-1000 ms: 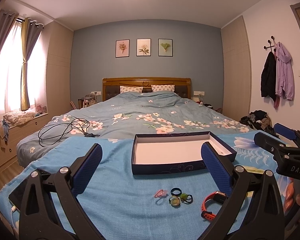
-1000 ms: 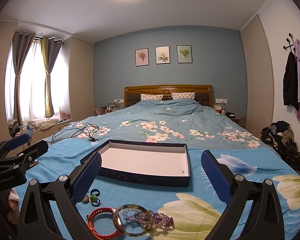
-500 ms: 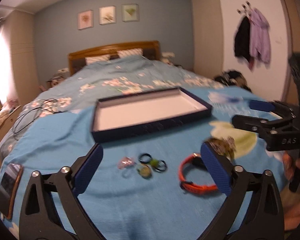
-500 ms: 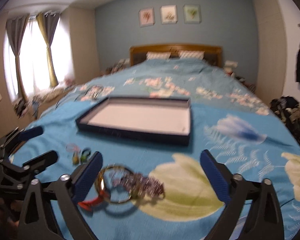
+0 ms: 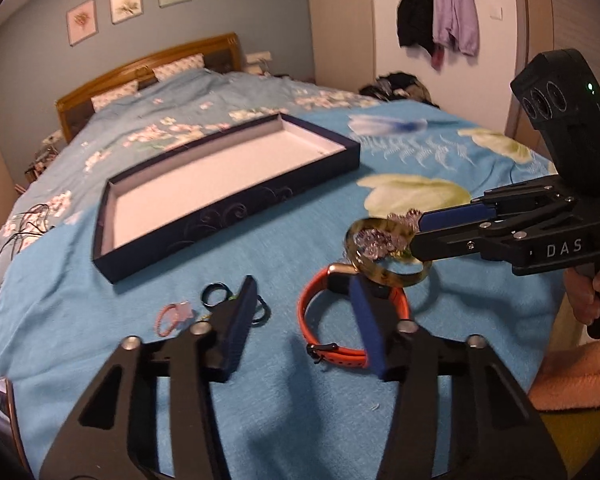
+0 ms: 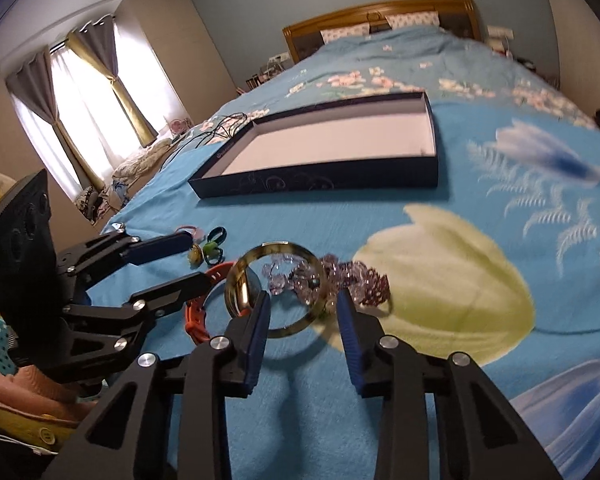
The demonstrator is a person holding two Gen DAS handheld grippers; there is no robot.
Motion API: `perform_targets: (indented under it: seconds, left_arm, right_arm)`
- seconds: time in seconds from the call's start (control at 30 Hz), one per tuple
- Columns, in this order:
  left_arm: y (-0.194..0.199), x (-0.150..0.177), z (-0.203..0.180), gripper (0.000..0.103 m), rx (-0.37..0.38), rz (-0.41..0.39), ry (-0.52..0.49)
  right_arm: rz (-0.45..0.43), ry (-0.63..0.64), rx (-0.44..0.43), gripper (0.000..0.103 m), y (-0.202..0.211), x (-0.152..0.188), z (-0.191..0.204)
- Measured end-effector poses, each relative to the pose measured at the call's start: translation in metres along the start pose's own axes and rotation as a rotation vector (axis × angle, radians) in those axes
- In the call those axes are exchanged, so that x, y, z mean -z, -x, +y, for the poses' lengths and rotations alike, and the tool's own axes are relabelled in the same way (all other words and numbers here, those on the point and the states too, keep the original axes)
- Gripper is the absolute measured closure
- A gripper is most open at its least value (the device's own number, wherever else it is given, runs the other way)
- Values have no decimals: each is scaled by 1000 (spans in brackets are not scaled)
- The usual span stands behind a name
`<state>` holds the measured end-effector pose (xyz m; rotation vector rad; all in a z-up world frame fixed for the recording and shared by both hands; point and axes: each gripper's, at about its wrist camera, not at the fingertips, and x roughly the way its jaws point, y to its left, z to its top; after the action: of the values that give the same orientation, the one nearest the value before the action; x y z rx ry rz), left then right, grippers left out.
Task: Organize jewelry
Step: 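Grasp the orange watch band with the left tool while the right tool grasps the tortoiseshell bangle, then carry the watch band with the left tool while the right tool carries the bangle into the box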
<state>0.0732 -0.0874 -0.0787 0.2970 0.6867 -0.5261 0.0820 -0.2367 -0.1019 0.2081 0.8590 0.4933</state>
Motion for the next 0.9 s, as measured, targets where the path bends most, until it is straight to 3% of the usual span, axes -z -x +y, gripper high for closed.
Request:
perform_targets:
  seconds: [0.13, 0.17, 0.23, 0.3, 0.47, 0.63, 0.87, 0.9]
  left_arm:
    - [-6, 2, 0, 81, 45, 49, 16]
    - [-6, 4, 0, 83, 59, 59, 25]
    - [-6, 6, 1, 83, 63, 79, 31]
    - [-2, 9, 1, 81, 75, 92, 35]
    - [7, 9, 3, 72, 138, 94, 32]
    - [1, -2, 7, 71, 131, 80, 2]
    - [-18, -9, 2, 84, 152, 112, -74]
    - [-19, -10, 2, 91, 151, 119, -76]
  right_arm:
    - [21, -19, -12, 74, -3, 0, -1]
    - [30, -22, -11, 80, -6, 0, -2]
    - [51, -22, 3, 93, -10, 1, -5]
    - [56, -21, 7, 97, -12, 2, -8]
    - [46, 37, 52, 99, -8, -2, -7]
    - [69, 63, 59, 92, -9, 0, -7]
    - [63, 55, 49, 96, -10, 2, -8]
    - [62, 54, 49, 97, -10, 2, -10]
